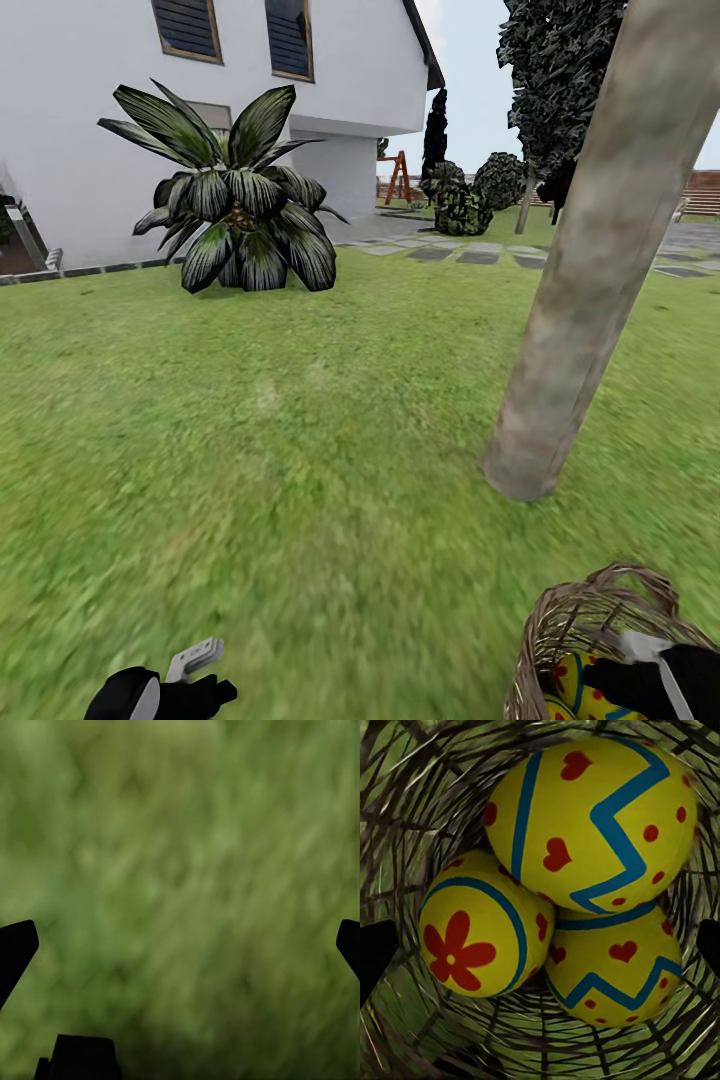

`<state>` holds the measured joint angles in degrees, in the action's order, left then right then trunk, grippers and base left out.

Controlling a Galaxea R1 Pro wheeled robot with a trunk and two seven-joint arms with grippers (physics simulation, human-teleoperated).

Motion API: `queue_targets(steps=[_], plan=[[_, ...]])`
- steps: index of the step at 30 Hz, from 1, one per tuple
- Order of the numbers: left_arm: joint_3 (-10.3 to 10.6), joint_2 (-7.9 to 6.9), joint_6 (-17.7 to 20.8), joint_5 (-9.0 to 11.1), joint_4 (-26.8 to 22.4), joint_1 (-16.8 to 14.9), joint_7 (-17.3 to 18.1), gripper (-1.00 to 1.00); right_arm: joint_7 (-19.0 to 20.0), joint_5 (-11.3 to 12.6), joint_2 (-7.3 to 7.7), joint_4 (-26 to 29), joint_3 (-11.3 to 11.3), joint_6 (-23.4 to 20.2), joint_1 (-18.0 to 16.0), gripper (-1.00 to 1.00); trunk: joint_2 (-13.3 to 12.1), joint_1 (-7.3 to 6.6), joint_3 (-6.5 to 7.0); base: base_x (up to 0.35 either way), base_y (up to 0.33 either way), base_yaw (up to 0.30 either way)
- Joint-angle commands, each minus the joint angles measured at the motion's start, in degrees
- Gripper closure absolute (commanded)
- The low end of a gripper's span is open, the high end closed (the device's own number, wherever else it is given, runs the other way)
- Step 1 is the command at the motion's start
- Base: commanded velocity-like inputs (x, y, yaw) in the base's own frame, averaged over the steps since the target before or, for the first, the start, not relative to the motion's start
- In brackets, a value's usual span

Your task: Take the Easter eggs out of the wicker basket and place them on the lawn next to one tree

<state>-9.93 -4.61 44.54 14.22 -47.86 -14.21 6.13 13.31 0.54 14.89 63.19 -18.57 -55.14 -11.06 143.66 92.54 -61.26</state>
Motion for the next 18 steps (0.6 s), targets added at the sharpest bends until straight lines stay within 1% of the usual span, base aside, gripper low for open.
queue_targets(steps=[1,2,4,6,8,10,12,15,16,17,18], plan=[[-0.17,0.03,0.29,-0.25,-0.05,-0.03,0.37,-1.00,0.93,0.00,0.25,0.05,-0.24,-0.15,-0.03,-1.00,0.02,-0.01,-0.05,0.000,0.000,0.000],[-0.17,0.00,0.29,-0.25,-0.05,-0.03,0.37,-1.00,1.59,-0.06,0.42,0.07,-0.31,0.10,-0.05,-1.00,0.02,-0.01,-0.05,0.000,0.000,0.000],[-0.16,0.03,0.29,-0.26,-0.05,-0.03,0.37,-1.00,2.14,-0.14,0.57,0.01,-0.28,3.08,-0.06,-1.00,0.02,-0.01,-0.05,0.000,0.000,0.000],[-0.17,0.03,0.29,-0.29,-0.05,-0.03,0.37,-1.00,2.13,-0.17,0.75,-0.31,-0.46,4.56,-0.06,-1.00,0.02,-0.01,-0.05,0.000,0.000,0.000],[-0.18,0.04,0.29,-0.29,-0.05,-0.03,0.37,-1.00,1.98,-1.71,0.93,-0.39,-0.61,5.33,-0.03,-1.00,0.02,-0.01,-0.05,0.000,0.000,0.000],[-0.18,0.04,0.29,-0.31,-0.05,-0.03,0.37,-1.00,1.85,-4.56,1.04,-0.30,-0.82,5.88,-0.04,-1.00,0.02,-0.01,-0.05,0.000,0.000,0.000],[-0.18,0.04,0.29,-0.28,-0.05,-0.03,0.37,-1.00,1.83,-5.61,1.26,-0.27,-0.94,6.09,-0.05,-1.00,0.02,-0.01,-0.05,0.000,0.000,0.000],[-0.18,0.04,0.29,-0.27,-0.05,-0.03,0.37,-1.00,1.77,-6.16,2.30,-0.41,-1.16,6.38,-0.03,-1.00,0.02,-0.01,-0.05,0.000,0.000,0.000],[-0.18,0.04,0.29,-0.28,-0.05,-0.03,0.37,-1.00,1.75,-6.21,2.47,-0.45,-1.65,6.63,-0.02,-1.00,0.02,-0.01,-0.05,0.000,0.000,0.000],[-0.18,0.04,0.29,-0.31,-0.05,-0.03,0.37,-1.00,1.74,-6.29,2.58,-0.53,-2.84,7.05,-0.03,-1.00,0.02,-0.01,-0.05,0.000,0.000,0.000],[-0.18,0.04,0.29,-0.28,-0.05,-0.03,0.37,-1.00,1.73,-6.34,2.62,-0.56,-3.50,7.26,-0.04,-1.00,0.02,-0.01,-0.05,0.000,0.000,0.000]])
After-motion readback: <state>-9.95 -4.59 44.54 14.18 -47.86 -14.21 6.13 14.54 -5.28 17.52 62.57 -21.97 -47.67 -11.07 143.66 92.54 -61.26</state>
